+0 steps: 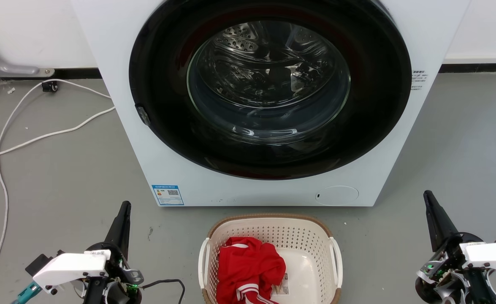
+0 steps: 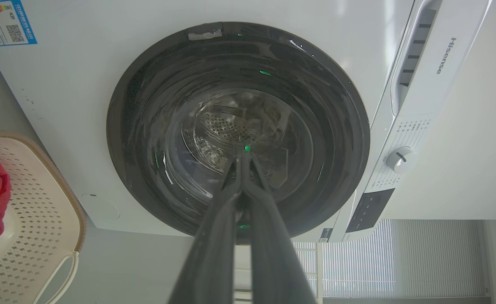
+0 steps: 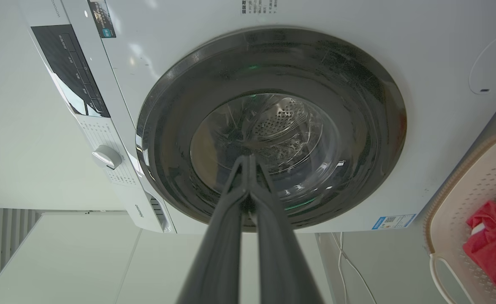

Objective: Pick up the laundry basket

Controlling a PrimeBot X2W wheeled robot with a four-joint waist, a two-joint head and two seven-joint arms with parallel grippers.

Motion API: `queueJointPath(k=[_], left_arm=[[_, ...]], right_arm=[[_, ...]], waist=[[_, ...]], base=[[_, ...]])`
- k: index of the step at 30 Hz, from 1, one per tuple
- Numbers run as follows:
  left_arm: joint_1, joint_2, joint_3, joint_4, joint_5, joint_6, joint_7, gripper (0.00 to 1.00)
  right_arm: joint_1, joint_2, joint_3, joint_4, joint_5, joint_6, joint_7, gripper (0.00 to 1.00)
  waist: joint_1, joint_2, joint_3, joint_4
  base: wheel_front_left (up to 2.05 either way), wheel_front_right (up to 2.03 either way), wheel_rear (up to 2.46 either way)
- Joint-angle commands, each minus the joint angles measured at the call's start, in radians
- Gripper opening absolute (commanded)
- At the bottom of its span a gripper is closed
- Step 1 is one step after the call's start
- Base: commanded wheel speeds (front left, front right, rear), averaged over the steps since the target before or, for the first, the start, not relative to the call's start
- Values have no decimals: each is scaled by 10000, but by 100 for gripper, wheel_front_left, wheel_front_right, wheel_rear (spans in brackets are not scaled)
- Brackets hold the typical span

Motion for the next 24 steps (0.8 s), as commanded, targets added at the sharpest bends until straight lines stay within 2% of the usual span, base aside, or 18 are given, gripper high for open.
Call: queueJointPath(k=[1,12,13,19,24], left_arm=[[-113,-6,9,9,38,-33,28,0],[-113,-6,9,9,38,-33,28,0],[14,-4,-19,30,0,2,-15,100],[-88,-3,-320,-71,171,0,-338,100],[-137,-2,-376,-208,760,-2,-584,100]], right_arm=[[-130,31,5,8,-7,1,5,0],[-131,31,5,8,-7,1,5,0],[18,0,6,28,-2,0,-10,100],[3,-6,180,-117,-166,0,-299,100],[-15,-81,351,-179,-633,0,-577,100]], waist=[[0,0,0,0],[0,0,0,0],[0,0,0,0],[0,0,10,4],[0,0,16,10]], base=[[0,0,0],[0,0,0],[0,0,0],[0,0,0],[0,0,0]])
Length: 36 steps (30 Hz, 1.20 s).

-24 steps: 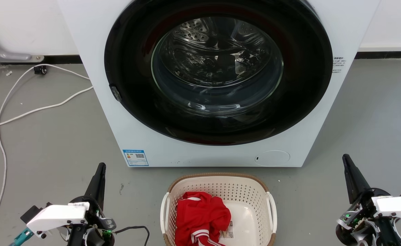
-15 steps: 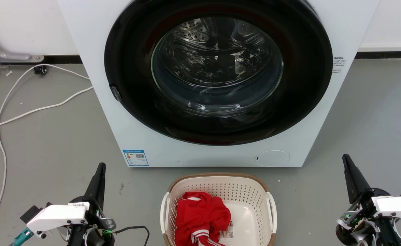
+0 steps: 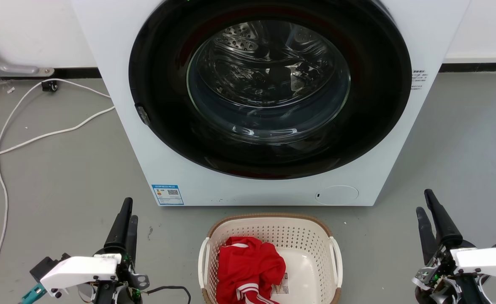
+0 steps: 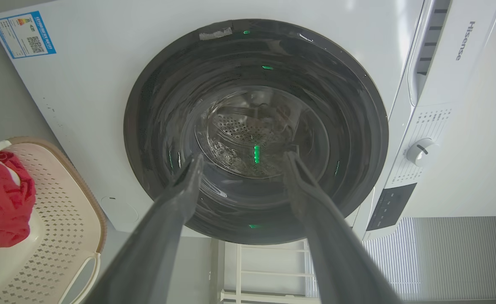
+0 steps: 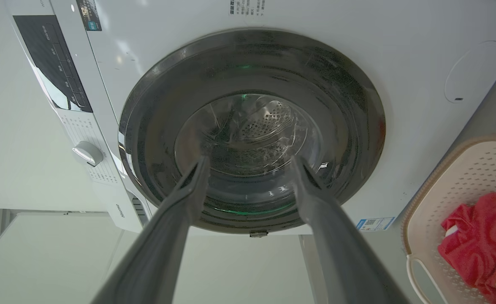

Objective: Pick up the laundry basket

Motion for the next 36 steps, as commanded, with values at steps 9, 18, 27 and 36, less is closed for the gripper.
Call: queueJointPath(k=[9,18,27,36], left_arm=[[-272,34,-201,-648,2087,-18,-462,100],[-287,35,-570,-844,4215,136,-829,100],[-310,35,-863,-833,5761,354,-1125,100],[-351,37,-1094,-791,7211,505,-1433,100]], right_arm=[[-204,-100,122,-518,-2429,2,-464,100],[-98,-48,260,-729,-4935,2,-826,100],[-67,-39,441,-670,-6911,3,-1125,100],[-80,-17,508,-520,-8574,3,-1437,100]], waist=[[0,-1,10,16],[0,-1,9,35],[0,-1,8,47],[0,-1,12,75]], base=[[0,0,0],[0,0,0],[0,0,0],[0,0,0]])
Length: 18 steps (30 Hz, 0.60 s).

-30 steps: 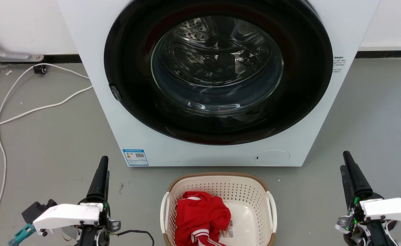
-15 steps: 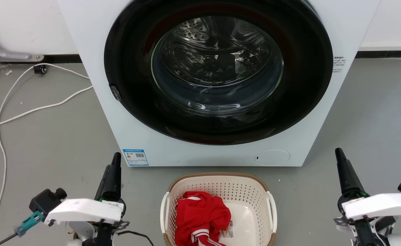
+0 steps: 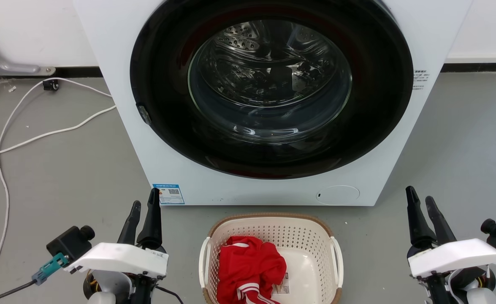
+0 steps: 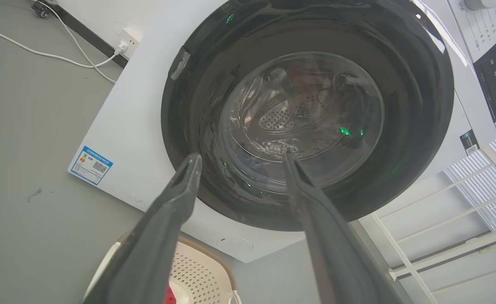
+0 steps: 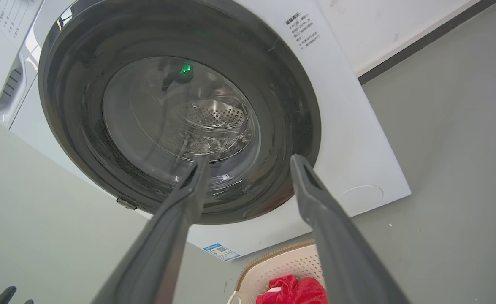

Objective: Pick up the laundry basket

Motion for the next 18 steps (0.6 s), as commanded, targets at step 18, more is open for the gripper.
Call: queueJointPath(k=[18], left_arm=[[-357,34,-299,-62,2644,322,-620,100]], right_arm=[[-116,24,166,45,-2863,2,-625,100]], waist=[[0,0,-28,31]], base=[[0,0,0]])
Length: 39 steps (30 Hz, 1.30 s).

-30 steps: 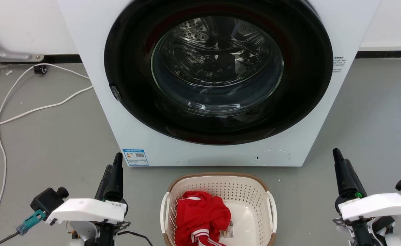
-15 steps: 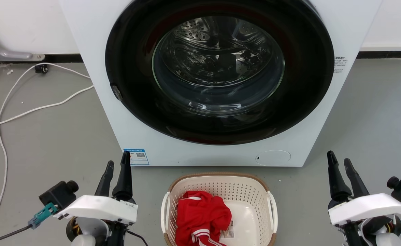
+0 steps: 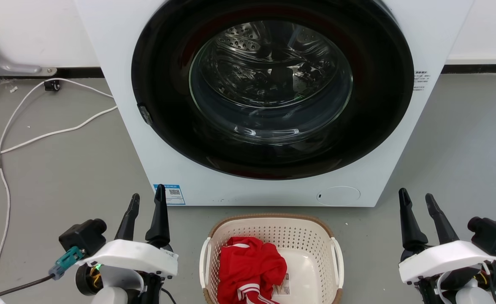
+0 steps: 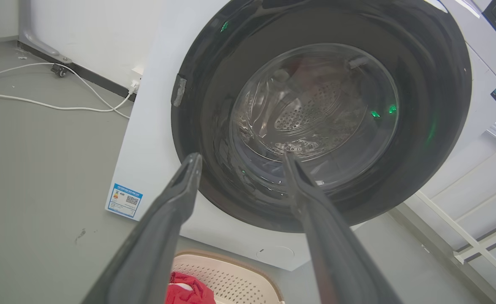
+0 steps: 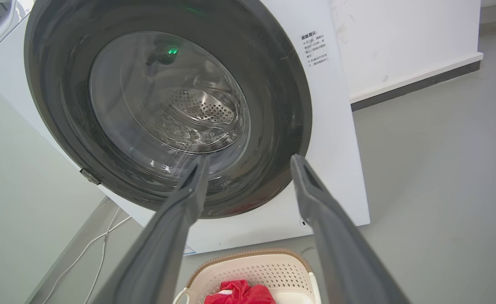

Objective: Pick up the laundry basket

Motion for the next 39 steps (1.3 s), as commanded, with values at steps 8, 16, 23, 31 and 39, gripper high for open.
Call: queueJointPath(k=[8,16,23,31,39], left_arm=[[-253,31,-174,46,1175,147,-298,100],[-328,30,-307,120,1995,252,-493,100],[-385,30,-410,183,2828,379,-715,100],[-360,30,-486,230,3478,441,-885,100],[-352,30,-525,294,3955,445,-1036,100]], right_arm=[[-96,12,40,53,-1038,0,-299,100],[-108,13,30,204,-1808,0,-498,100],[-133,16,21,395,-2566,-1,-695,100],[-160,17,55,542,-3158,-1,-884,100],[-130,19,109,535,-3761,-1,-1032,100]], waist=[[0,0,-16,16],[0,0,-21,34],[0,0,-30,33],[0,0,-38,37],[0,0,-38,64]], base=[[0,0,0],[0,0,0],[0,0,0],[0,0,0],[0,0,0]])
